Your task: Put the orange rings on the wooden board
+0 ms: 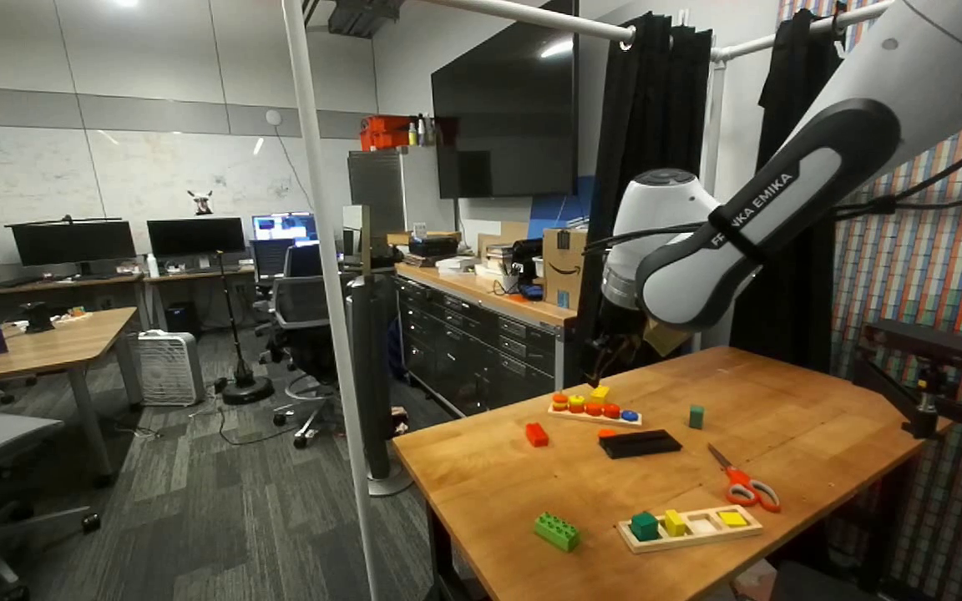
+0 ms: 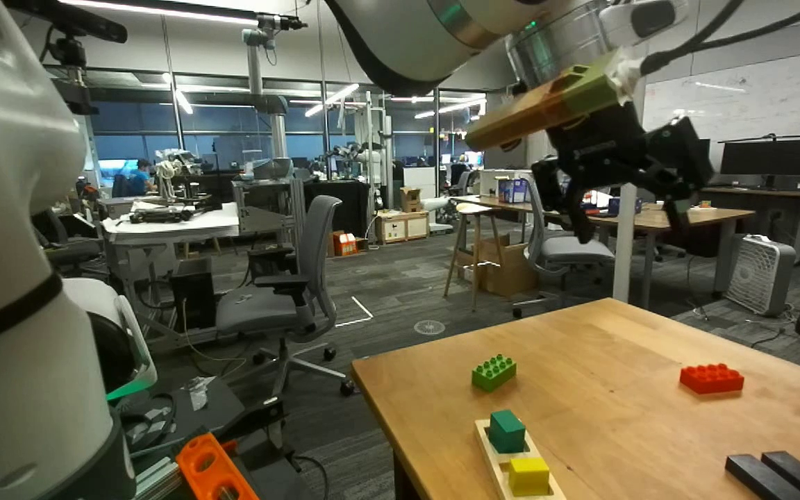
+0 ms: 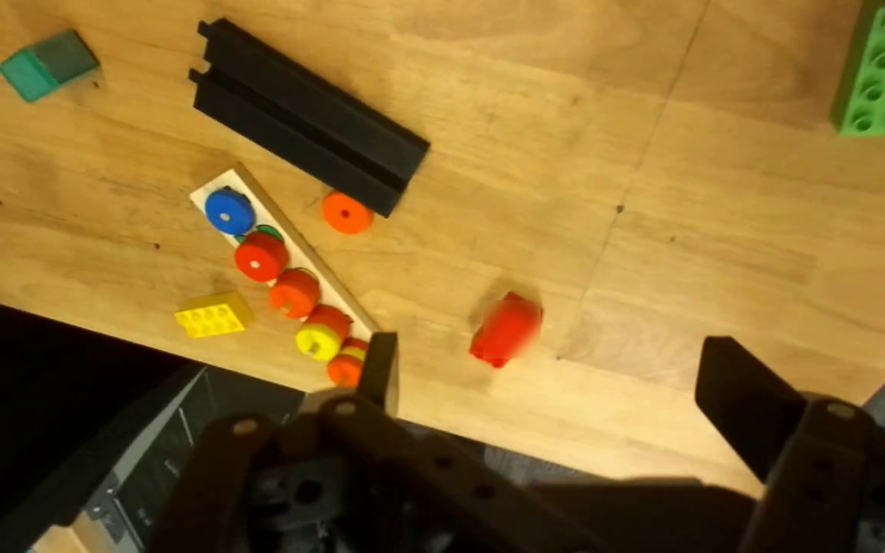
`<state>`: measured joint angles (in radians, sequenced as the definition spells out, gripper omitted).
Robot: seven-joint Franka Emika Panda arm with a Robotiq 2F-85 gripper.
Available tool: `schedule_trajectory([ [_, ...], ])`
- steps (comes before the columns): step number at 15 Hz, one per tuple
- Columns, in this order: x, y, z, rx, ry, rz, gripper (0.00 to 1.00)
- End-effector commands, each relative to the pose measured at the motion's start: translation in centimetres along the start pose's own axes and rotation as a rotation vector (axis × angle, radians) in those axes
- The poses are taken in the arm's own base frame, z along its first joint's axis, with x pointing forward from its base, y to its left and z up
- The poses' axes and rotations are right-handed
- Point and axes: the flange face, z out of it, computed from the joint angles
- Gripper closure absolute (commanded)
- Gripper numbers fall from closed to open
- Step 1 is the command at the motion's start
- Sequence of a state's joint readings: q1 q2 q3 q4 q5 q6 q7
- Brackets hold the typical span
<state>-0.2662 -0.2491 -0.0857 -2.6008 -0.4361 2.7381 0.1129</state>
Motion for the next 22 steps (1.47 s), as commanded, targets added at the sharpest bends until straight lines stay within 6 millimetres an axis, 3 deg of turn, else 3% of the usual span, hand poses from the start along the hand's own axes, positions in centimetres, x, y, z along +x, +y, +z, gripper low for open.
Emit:
schedule_trajectory([
  [1,1.8,4.1,2.5,-0.014,0.063,0.182,0.00],
  [4,2.7,6.2,4.9,-0.013,0.070,0.287,0.00],
  [9,4.4,7.1,8.8,0.032,0.036,0.419,0.00],
  [13,5.3,8.9,11.4,0.054,0.007,0.546,0.00],
  [22,5.4,13.8,16.7,0.050,-0.052,0.686,0.00],
])
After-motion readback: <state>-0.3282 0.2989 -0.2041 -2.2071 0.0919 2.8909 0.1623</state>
